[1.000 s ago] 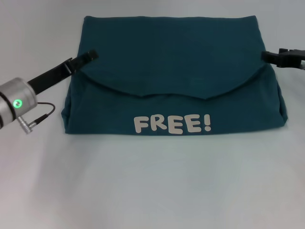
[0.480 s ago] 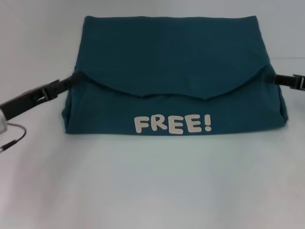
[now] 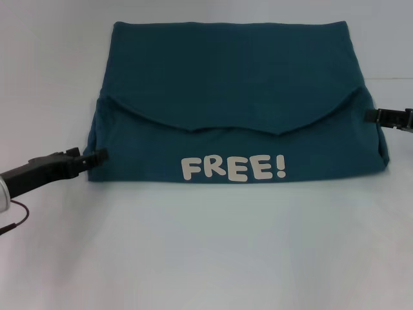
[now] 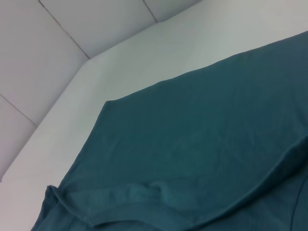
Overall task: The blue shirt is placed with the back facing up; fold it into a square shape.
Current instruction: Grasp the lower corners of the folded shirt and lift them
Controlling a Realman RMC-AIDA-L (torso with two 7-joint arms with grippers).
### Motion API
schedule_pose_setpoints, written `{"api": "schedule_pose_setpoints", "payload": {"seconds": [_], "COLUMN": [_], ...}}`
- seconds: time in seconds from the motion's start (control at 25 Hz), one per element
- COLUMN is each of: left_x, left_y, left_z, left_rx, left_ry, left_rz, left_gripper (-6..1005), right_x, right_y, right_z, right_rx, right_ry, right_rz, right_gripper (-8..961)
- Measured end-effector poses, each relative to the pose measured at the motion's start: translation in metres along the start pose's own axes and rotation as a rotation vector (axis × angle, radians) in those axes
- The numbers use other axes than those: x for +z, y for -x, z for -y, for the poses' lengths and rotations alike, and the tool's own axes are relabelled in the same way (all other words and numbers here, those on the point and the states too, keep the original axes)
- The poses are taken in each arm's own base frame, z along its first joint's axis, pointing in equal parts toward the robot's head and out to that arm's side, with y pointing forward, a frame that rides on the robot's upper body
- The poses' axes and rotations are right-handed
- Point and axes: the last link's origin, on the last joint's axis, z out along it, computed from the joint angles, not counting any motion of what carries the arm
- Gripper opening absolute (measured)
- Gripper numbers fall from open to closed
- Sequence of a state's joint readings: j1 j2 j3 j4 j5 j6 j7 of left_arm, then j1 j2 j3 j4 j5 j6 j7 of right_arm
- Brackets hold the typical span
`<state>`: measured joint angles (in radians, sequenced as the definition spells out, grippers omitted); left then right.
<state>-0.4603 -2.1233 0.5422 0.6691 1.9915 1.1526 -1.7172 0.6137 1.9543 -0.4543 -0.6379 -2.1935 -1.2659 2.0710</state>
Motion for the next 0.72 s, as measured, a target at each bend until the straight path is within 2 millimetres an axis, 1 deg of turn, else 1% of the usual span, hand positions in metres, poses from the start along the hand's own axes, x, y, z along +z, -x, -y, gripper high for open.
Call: {"api": "schedule_pose_setpoints", "payload": {"seconds": [0.16,0.4,0.72], "left_x": [0.007,0.025,0.035], "left_y": [0.004,0.009,0.01], "left_z": [-0.001,-0.004,-0.006], "left_rx": [0.024,0.08,0.119], "left_ry": [-0.024,-0.081,-0.109], "left_rz": [0.023,0.069,0.093], "left_gripper": [824,822,819], "right_x": [0.001,0.001,0.001], "right_y": [-0.002,-0.005,-0.007], "right_z": [0.001,0.001,0.002], "right_rx": [0.011,0.028,0.047], "right_ry": [0.0,0.0,-0.002], "right_rz": [-0.003,-0.006,-0.007], "right_gripper": [607,608,608]}}
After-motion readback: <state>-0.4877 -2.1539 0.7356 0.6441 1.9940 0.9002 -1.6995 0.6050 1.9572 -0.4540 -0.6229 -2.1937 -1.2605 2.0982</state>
